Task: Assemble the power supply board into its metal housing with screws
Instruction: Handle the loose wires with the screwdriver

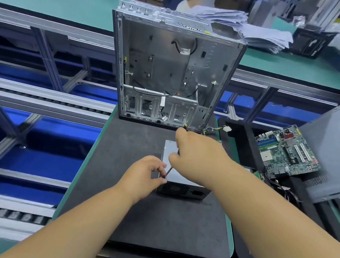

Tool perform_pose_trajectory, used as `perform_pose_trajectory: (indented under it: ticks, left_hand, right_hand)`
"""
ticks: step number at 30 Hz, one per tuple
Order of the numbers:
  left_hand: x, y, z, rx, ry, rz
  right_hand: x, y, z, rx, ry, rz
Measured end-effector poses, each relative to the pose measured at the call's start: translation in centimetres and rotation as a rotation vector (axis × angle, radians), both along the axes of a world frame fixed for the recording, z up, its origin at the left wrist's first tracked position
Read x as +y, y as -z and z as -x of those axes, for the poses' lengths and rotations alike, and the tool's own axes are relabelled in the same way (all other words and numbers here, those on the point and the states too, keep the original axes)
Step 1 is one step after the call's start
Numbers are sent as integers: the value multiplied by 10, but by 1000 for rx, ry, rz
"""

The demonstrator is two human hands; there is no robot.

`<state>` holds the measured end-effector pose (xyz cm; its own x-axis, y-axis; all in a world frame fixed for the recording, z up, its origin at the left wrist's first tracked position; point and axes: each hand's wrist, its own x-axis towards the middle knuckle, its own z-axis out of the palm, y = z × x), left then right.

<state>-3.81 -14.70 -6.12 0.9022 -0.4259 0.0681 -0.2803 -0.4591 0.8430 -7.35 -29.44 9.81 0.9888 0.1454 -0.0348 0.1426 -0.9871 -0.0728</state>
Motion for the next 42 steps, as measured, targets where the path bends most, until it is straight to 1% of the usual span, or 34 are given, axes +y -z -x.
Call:
perform_pose_trajectory:
  ticks: [2,3,6,8,11,12,14,16,18,23,26,29,31,32,34,36,39,42]
  left_hand:
    - [1,1,-2,11,9,-5]
    - [1,1,-2,13,13,-7]
    - [3,2,-2,1,21,-6]
    - [3,3,-2,0,20,-8]
    - [3,3,-1,8,21,-11]
    - [3,3,-1,11,21,-11]
    - [3,3,-1,17,16,-5]
    - [3,4,-1,26,9,-4]
    - [3,4,-1,34,3,-6]
    - [2,2,-1,22,11,-35]
    - [2,0,1,13,14,-40]
    - [1,0,2,6,7,-26]
    - [1,0,2,7,-1,-23]
    - [0,0,2,5,-4,-28]
    - [0,0,0,2,2,-37]
    - [0,0,-1,0,19,-44]
    - [1,1,-2,2,24,-42]
    - [1,3,-1,6,17,-38]
  right_hand:
    - [-3,-6,-1,76,-41,-46]
    - [-3,-8,-2,91,-42,-22]
    - [0,-9,-6,95,14,164]
    - [4,-4,-8,59,58,297]
    - [10,3,-6,-12,95,375]
    - [10,4,-5,-19,94,358]
    - [8,1,-4,-18,77,218]
    - [5,-7,-3,53,20,60]
    - [2,-12,-3,121,-37,20]
    - [7,-12,-12,89,3,127]
    - [15,-1,-10,-34,24,246]
    - [20,6,-6,-110,107,246]
    - [20,6,-6,-99,121,208]
    - [20,5,-6,-84,104,144]
    - [18,1,-7,-20,32,-1]
    - [15,-3,-6,27,-47,-47]
    - [11,-4,-9,12,-33,20]
    - [10,1,-11,-34,54,198]
